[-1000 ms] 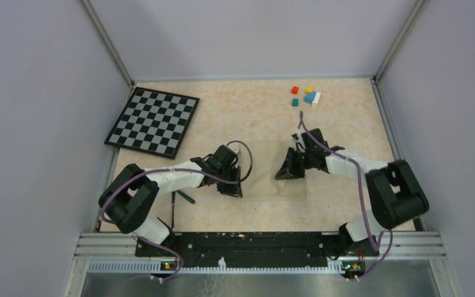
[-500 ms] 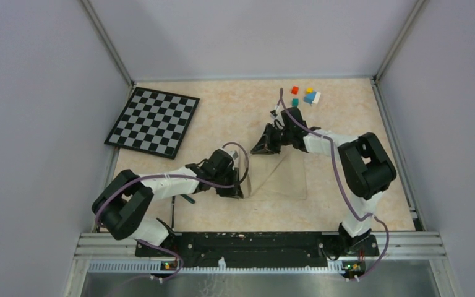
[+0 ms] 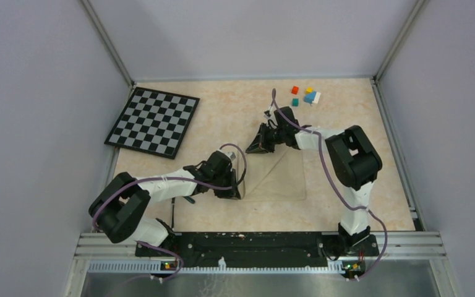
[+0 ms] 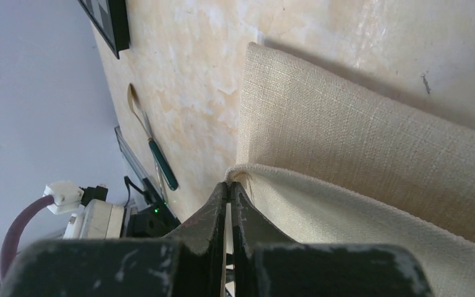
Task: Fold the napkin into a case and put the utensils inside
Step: Fold the top corner of the square-folded napkin at the center of the board.
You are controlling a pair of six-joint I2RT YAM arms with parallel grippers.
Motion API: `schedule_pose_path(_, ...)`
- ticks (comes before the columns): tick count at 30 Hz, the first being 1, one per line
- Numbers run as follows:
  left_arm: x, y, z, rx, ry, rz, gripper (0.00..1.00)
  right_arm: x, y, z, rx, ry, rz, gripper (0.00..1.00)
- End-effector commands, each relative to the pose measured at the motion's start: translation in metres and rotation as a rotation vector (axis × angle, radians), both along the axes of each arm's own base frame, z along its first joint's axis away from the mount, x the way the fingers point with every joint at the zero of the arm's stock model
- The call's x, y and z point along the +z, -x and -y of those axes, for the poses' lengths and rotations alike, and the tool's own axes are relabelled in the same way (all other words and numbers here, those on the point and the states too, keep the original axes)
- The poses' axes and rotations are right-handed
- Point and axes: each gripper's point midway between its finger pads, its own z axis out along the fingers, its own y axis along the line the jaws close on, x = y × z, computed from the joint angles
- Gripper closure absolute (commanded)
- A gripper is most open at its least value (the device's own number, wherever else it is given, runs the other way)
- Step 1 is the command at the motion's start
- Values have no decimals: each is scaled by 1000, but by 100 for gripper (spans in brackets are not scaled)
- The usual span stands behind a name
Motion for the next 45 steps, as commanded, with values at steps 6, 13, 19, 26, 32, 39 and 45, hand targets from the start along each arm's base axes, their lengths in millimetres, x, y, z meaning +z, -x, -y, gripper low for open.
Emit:
schedule_pose_path(6,-27,13,-17,-4,-87,-44,79,18,-33,-21,-9,-44,81,100)
schedule_pose_path(13,-30,17,-20,0,-93,-50,80,11,-43,-26,-11,-36,78,100)
schedule_pose_path(19,-31,20,-23,4,-95,-51,81,6,-49,-21,-35,-23,74,100)
schedule_pose_path(26,-25,21,-23,16,-78,-48,74,1,-55,-19,-44,-25,66,100)
schedule_pose_path(32,6,13,-17,30,-28,8,69,2,-56,-17,-46,-27,69,100)
schedule_pose_path(39,35,2,-13,44,22,78,65,4,-57,-15,-52,-37,68,100)
schedule_pose_path(45,46,-6,4,15,63,85,55,4,-58,-17,-51,-48,66,100)
